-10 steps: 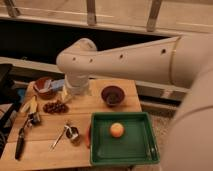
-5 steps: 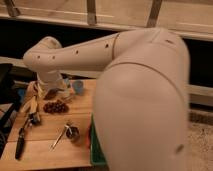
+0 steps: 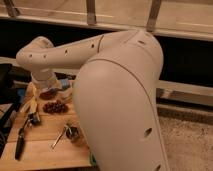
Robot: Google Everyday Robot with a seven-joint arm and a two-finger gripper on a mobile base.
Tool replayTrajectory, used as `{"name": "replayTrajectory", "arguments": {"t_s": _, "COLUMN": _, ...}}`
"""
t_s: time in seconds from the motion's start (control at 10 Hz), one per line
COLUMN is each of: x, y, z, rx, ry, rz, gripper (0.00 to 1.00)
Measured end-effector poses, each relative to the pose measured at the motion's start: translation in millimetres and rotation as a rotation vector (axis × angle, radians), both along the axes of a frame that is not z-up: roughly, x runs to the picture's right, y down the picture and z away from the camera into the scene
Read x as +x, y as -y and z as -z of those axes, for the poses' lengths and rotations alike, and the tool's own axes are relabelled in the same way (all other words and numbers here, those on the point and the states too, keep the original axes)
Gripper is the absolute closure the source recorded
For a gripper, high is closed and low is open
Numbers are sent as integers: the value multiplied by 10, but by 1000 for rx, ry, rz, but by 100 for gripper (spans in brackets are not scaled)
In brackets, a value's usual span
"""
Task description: Place banana in table surface
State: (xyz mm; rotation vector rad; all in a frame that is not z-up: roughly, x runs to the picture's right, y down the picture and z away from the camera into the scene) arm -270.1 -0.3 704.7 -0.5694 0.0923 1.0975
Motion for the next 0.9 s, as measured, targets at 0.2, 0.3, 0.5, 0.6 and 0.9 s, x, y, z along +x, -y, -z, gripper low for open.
{"name": "replayTrajectory", "arguments": {"t_s": 0.2, "x": -94, "y": 17, "z": 110, "rx": 50, "ry": 1, "rz": 31, "gripper": 27}}
{"name": "replayTrajectory", "arguments": {"t_s": 0.3, "x": -170, "y": 32, "z": 141, "rx": 61, "ry": 13, "rz": 37, "gripper": 27}}
{"name": "replayTrajectory", "arguments": {"t_s": 0.5, "x": -306, "y": 112, "z": -25, "rx": 71, "ry": 45, "rz": 66, "gripper": 27}}
{"name": "replayTrajectory", "arguments": {"t_s": 0.6, "x": -436, "y": 116, "z": -170, "rx": 67, "ry": 73, "rz": 79, "gripper": 27}}
{"name": "replayTrajectory", "arguments": {"t_s": 0.9, "x": -647, "y": 115, "z": -507, "rx": 46, "ry": 161, "rz": 61, "gripper": 27}}
